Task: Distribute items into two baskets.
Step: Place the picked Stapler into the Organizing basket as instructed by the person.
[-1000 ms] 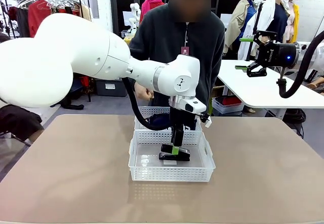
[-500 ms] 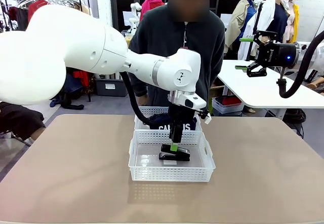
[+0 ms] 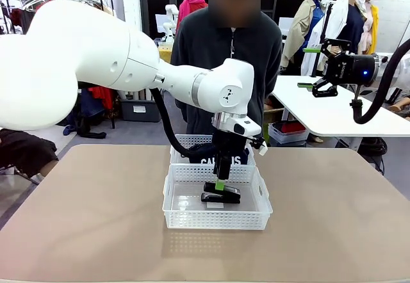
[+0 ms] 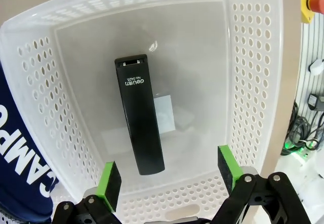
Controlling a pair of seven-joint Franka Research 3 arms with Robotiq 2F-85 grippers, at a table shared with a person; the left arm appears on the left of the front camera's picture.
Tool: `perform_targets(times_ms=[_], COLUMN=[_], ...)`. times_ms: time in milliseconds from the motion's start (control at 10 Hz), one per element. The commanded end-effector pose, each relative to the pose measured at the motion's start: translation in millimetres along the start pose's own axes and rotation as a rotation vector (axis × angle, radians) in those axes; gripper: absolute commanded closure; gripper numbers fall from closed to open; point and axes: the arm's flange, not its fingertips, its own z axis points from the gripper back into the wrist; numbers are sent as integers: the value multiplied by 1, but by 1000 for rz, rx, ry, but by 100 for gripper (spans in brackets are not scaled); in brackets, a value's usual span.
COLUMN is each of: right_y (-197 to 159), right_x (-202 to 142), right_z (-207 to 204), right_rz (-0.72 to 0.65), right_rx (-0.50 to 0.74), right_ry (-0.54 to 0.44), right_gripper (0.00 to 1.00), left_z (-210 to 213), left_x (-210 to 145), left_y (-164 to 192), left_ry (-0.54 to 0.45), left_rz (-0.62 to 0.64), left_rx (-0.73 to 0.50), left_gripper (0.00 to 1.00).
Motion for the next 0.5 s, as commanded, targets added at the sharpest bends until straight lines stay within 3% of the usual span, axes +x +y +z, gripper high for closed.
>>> perform_targets(times_ms=[0,400], right_y=[1,1], right_x=[-2,-2], right_z=[-1,-1], right_rz=[-3,-3], right_rx=[11,11], right_ry=[-16,-16], right_gripper=[0,0], left_z=[1,1], left_x=[-1,-1], left_y=[1,1], left_ry=[1,1], left_rz=[1,1], left_rx=[3,3], left_gripper=[0,0])
